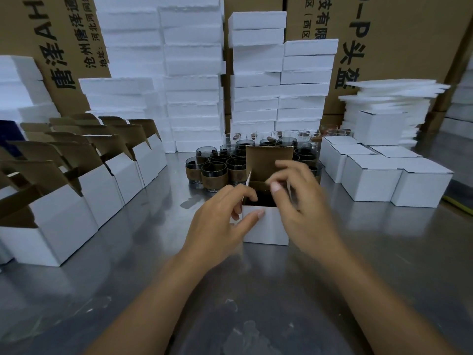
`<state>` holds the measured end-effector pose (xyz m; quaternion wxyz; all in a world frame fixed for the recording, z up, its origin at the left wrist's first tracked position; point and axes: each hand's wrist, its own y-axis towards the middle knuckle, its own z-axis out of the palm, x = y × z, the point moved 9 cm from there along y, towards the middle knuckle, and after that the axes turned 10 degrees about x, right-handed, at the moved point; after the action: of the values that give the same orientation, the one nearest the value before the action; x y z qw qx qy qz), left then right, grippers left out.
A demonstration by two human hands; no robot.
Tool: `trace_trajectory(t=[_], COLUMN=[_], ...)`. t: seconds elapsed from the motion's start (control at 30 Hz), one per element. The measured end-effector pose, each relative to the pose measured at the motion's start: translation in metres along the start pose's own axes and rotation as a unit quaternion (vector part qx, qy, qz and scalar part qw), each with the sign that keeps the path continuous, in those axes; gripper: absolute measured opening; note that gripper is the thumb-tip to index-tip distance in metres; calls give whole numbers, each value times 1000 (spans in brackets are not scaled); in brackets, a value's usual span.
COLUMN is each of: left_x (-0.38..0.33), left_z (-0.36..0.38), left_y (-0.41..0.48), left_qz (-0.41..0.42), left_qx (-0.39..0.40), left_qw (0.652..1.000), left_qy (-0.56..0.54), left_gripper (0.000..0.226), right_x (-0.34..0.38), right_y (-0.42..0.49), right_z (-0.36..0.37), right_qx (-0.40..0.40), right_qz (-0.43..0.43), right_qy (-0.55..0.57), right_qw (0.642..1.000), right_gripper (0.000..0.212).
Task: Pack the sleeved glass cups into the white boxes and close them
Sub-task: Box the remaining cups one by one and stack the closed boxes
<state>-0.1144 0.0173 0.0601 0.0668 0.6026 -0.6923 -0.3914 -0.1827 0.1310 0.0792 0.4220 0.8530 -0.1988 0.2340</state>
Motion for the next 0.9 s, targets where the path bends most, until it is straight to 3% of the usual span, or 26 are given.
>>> trace_trajectory(t=[0.13, 0.2, 0.3, 0.53, 0.63, 0.73, 0.9], left_x=[9, 17, 28, 30, 30, 30, 38], left_z=[-4, -6, -1, 14, 13, 10, 11], left_y=[1, 1, 0, -1, -3, 0, 2], left_qz=[-51, -90, -141, -176, -177, -166, -184], left_qx=[-19, -39, -31, 45, 37, 20, 6], left_qw=[992, 978, 956, 956, 961, 967, 948], left_qy=[-115, -182, -256, -229, -208, -192, -260], left_gripper=[28, 30, 21, 28, 33, 24, 26], right_x=[-29, -53, -70, -70, -69, -66, -64], right_y=[-6, -7, -10, -8, -6, -4, -2], right_z=[-23, -17, 4, 16, 18, 19, 20], right_qx=[-150, -139, -58, -17, -11, 6, 29], right_qz=[113, 210, 302, 286, 278, 267, 257], right_qy=[181, 240, 294, 290, 300, 306, 306], right_qw=[965, 937, 905, 913, 912, 914, 916], right_gripper=[22, 26, 37, 40, 44, 49, 46])
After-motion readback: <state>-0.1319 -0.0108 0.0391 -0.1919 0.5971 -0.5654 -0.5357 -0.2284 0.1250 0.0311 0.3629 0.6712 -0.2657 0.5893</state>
